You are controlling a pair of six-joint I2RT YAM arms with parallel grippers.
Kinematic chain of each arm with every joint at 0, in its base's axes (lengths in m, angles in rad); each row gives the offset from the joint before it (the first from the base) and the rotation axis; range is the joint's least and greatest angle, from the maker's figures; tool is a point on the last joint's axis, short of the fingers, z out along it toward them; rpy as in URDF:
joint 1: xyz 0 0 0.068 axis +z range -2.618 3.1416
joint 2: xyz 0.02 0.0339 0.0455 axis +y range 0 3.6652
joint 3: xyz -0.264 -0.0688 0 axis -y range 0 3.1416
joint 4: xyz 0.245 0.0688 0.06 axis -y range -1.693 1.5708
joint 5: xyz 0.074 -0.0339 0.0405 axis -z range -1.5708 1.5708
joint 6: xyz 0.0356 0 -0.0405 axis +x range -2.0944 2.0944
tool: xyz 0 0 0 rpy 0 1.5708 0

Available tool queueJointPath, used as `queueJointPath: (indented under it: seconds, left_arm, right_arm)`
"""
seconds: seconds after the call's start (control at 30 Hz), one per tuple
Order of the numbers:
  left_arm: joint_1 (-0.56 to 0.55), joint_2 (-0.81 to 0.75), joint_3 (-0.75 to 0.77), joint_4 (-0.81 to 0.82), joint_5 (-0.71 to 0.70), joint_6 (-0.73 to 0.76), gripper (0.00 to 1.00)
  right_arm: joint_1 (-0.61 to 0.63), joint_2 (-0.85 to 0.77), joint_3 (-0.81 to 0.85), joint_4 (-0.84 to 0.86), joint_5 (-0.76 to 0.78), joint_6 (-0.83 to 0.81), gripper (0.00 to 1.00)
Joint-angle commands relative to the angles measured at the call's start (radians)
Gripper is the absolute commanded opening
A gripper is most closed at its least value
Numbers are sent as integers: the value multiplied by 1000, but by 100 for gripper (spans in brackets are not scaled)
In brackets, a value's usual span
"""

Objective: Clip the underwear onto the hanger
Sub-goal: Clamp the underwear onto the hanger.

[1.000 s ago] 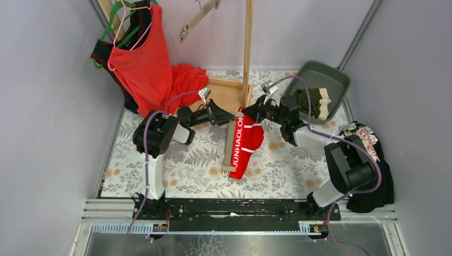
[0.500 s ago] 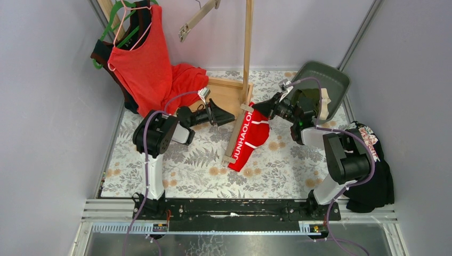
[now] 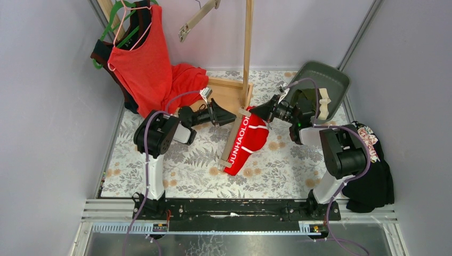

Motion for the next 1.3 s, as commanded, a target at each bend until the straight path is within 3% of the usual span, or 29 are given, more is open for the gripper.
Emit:
queueJointPath:
  seconds: [0.0,0.73,0.87,1.07,1.27]
  left_arm:
    - [-29,20,32,75,-10,-4,66]
    - [-48,45,72,67,-118,3,65]
    - [-49,51,89,67,-127,0,61]
    - [-57,53,97,65,-114,1,47]
    - [-61,42,74,65,-107,18,48]
  right_arm:
    - [-2,18,24,104,-45,28,0]
    - [-2,62,-8,225,-117,134,0]
    - [-2,72,-9,239,-121,150,0]
    - [-1,77,-5,230,-112,151,0]
    - [-2,84,2,219,-92,163,0]
